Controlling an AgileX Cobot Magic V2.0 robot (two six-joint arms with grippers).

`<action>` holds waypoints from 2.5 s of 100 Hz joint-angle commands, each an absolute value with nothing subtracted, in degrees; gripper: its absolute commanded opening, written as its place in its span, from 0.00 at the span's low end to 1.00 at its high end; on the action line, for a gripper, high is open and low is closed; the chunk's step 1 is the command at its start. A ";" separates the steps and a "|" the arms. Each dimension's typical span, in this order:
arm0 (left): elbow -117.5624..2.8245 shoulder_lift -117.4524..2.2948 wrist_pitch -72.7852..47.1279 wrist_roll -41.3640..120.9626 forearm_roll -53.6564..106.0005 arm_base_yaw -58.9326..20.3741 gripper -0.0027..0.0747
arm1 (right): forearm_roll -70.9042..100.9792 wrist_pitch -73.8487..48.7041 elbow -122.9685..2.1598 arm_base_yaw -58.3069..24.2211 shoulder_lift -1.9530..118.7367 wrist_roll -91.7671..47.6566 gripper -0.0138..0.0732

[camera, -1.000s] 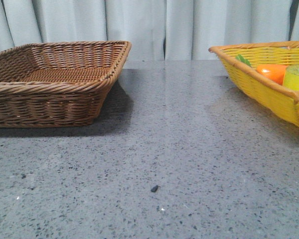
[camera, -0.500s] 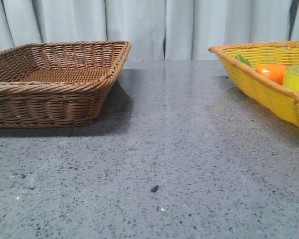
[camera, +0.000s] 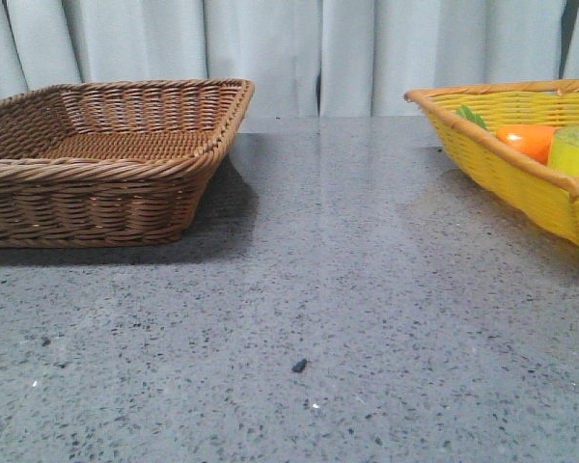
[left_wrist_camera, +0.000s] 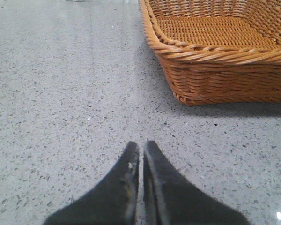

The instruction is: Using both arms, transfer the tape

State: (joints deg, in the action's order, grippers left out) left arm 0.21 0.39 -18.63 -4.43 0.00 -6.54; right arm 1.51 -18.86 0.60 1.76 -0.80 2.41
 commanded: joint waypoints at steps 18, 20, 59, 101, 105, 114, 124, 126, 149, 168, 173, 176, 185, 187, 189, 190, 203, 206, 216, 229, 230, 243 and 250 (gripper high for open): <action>0.75 2.07 -9.50 -4.85 0.00 -6.33 0.01 | 1.35 -15.16 1.83 2.07 -1.78 2.15 0.07; 0.75 2.07 -9.50 -4.85 0.00 -6.33 0.01 | 1.35 -15.15 1.83 2.07 -1.78 2.15 0.07; 0.75 2.07 -8.63 -4.85 0.00 -6.33 0.01 | 1.35 -14.66 1.83 2.07 -1.78 2.15 0.07; 0.75 2.07 -2.35 -4.85 0.00 -6.33 0.01 | 1.35 -6.33 1.83 2.07 -1.78 2.15 0.07; 0.75 2.07 -2.35 -4.85 0.00 -6.33 0.01 | 1.35 -5.40 1.83 2.07 -1.78 2.15 0.07; 0.65 2.07 -2.35 -4.85 0.00 -6.33 0.01 | 1.35 -3.88 1.83 2.07 -1.78 2.15 0.07; 0.32 2.07 -2.35 -4.85 0.38 -6.33 0.01 | 1.50 -3.88 1.74 2.07 -1.78 2.15 0.07; 0.18 2.07 -2.35 -4.85 0.38 -6.33 0.01 | 1.50 -3.88 1.61 2.07 -1.78 2.15 0.07; -4.53 -0.66 -3.04 -4.85 0.38 -6.33 0.01 | 1.50 -9.25 -3.47 1.97 -1.66 2.15 0.07; -12.91 -8.52 -4.15 -4.85 0.00 -6.33 0.01 | 1.50 -15.55 -10.79 1.97 2.18 2.15 0.10; -14.93 -11.03 -4.15 -4.85 0.00 -6.33 0.01 | 1.57 -16.11 -12.67 1.97 4.05 2.15 0.10; -16.28 -12.78 -4.15 -4.85 0.00 -6.33 0.01 | 2.14 -16.36 -13.86 1.97 5.22 2.15 0.10; -19.24 -16.58 -4.15 -4.85 0.38 -6.33 0.01 | 2.73 -17.46 -17.93 1.97 9.47 2.15 0.10; -19.92 -17.44 -4.03 -4.85 0.38 -6.33 0.01 | 2.73 -17.56 -18.85 1.97 10.59 2.15 0.10; -20.56 -18.29 -4.02 -4.85 0.38 -6.33 0.01 | 2.73 -17.96 -19.78 1.97 11.76 2.15 0.10; -21.00 -18.83 -4.02 -4.85 0.38 -6.33 0.01 | 2.73 -18.25 -20.08 1.97 12.15 2.15 0.10; -23.76 -22.73 -3.76 -4.85 0.49 -6.33 0.01 | 3.35 -17.26 -25.34 1.97 18.85 2.15 0.09; -24.06 -23.25 -3.51 -4.85 0.49 -6.33 0.01 | 3.35 -14.94 -25.73 1.97 19.96 2.15 0.09; -24.06 -24.37 -2.05 -4.85 2.57 -6.33 0.01 | 3.47 -11.43 -25.85 1.97 23.38 2.15 0.09; -24.06 -24.77 -2.05 -4.85 3.46 -6.33 0.01 | 3.47 -15.77 -29.45 1.97 27.67 2.15 0.10; -24.06 -24.77 -2.05 -4.85 3.46 -6.33 0.01 | 3.47 -16.59 -29.77 1.97 28.28 2.15 0.10; -24.06 -24.77 -2.05 -4.85 3.46 -6.33 0.01 | 3.47 -22.06 -36.47 0.26 34.83 0.75 0.16; -24.06 -24.77 -2.05 -4.85 3.46 -6.33 0.01 | 3.47 -25.60 -40.50 -1.38 39.55 -0.67 0.27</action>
